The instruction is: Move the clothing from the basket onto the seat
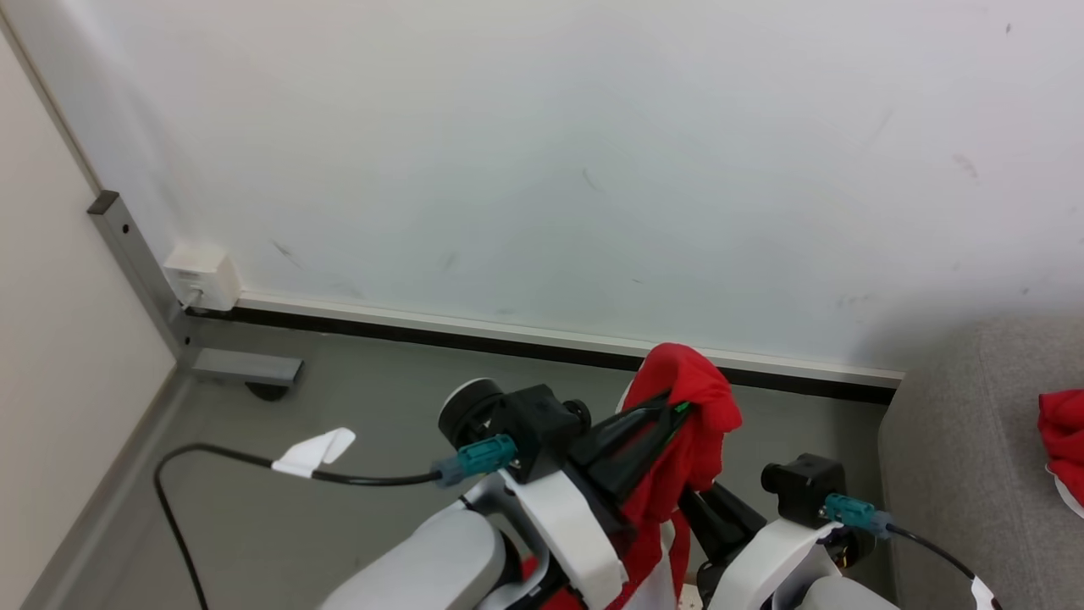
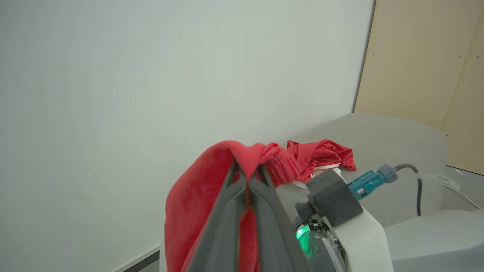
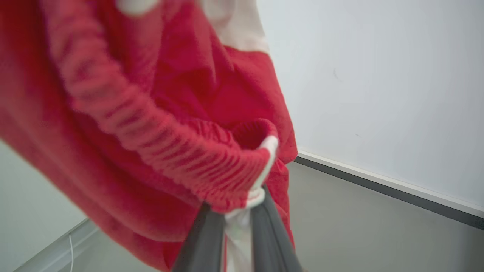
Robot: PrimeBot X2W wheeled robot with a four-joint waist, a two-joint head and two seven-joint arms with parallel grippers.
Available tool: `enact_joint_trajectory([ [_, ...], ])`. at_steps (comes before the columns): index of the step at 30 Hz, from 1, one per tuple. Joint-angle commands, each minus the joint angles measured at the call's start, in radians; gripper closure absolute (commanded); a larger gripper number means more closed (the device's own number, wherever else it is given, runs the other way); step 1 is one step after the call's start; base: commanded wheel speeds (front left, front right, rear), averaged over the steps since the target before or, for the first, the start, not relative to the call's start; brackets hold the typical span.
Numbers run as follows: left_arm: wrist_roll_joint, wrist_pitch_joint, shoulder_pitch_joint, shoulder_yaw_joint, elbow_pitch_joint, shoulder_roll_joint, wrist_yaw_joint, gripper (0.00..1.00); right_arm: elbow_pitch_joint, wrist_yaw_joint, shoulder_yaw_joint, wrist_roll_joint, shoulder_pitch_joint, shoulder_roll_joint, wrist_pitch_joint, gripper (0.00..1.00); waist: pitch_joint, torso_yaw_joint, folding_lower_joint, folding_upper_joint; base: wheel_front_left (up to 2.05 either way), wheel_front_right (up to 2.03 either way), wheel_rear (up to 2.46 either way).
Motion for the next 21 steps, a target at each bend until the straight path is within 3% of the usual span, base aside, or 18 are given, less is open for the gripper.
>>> enact_joint_trajectory([
  [1,-0.007,-0.003,0.01,0.005,0.003,0.011,0.004,1.0,-0.011,-0.002,-0.013,-0.006,0.011,-0.011,0.0,1.0,-0.002,0.002,0.0,0.0,0.0,0.0,0.0],
  [21,-0.029,-0.02,0.039,0.034,0.01,0.053,0.045,1.0,-0.18,-0.002,-0.218,-0.109,0.104,-0.054,0.0,1.0,0.0,-0.052,0.0,0.0,0.0,0.0,0.0],
])
